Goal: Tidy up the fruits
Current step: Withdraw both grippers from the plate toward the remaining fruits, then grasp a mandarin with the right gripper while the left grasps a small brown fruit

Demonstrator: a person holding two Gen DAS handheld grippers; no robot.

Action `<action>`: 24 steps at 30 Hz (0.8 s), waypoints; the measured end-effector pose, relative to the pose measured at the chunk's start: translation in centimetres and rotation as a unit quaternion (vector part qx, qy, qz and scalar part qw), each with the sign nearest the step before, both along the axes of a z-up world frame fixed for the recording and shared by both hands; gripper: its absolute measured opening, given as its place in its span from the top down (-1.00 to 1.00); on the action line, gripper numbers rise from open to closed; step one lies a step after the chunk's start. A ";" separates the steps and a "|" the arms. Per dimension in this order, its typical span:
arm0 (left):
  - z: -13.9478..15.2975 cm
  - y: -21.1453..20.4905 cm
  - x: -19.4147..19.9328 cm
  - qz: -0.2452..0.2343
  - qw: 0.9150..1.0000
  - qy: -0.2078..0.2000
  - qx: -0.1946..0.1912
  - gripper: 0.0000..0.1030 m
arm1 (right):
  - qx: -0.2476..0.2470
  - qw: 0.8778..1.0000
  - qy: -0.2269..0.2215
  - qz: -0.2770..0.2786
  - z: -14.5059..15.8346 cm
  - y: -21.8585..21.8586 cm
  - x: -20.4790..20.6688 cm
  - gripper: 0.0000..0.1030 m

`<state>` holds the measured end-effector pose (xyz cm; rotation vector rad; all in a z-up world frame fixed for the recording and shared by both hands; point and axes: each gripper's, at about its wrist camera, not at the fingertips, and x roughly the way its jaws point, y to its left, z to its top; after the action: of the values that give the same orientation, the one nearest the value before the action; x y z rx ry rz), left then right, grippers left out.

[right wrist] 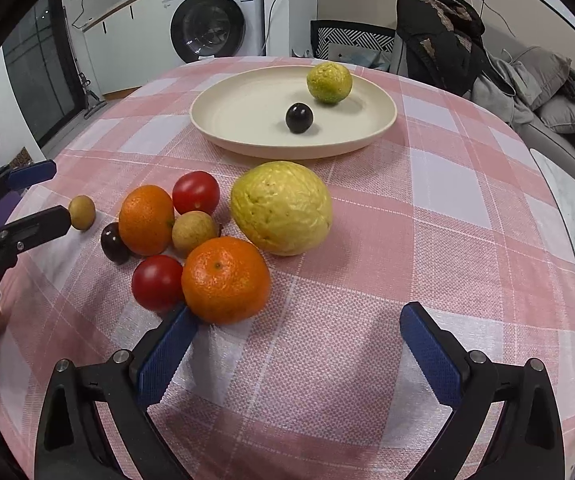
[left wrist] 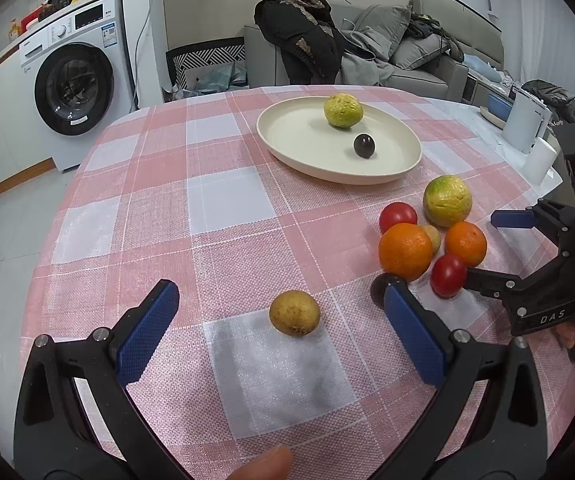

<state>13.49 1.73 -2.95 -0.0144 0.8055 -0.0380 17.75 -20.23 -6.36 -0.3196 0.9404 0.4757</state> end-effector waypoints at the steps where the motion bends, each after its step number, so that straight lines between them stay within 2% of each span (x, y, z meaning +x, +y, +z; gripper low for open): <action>1: -0.1 0.0 0.1 0.000 1.000 0.001 0.000 -0.99 | 0.001 1.000 -0.004 0.000 0.1 0.1 -0.1 -1.00; 5: -0.4 -0.1 0.3 -0.001 1.000 0.005 0.002 -0.99 | 0.015 1.000 -0.017 -0.004 0.5 0.4 -0.4 -0.96; 7: -0.5 -0.2 0.3 -0.001 1.000 0.006 0.003 -0.99 | 0.020 1.000 -0.017 0.000 0.7 0.5 -0.5 -0.74; 9: -0.5 -0.2 0.3 -0.003 1.000 0.006 0.003 -0.99 | 0.033 0.999 -0.009 0.009 0.8 0.7 -0.6 -0.60; 17: -0.9 -0.2 0.5 -0.001 1.000 0.013 0.005 -0.99 | 0.052 0.998 -0.004 0.029 1.1 0.9 -0.8 -0.22; 19: -1.0 -0.2 0.6 0.002 1.000 0.015 0.009 -0.99 | 0.063 0.997 0.008 0.035 1.0 0.8 -0.8 -0.03; 24: -1.2 -0.1 0.7 0.004 1.000 0.022 0.008 -0.99 | 0.077 0.996 0.016 0.046 1.2 0.9 -1.0 0.17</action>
<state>14.22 1.68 -4.12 -0.0024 0.8496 -0.0243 16.70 -19.34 -5.15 -0.2158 0.9159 0.6358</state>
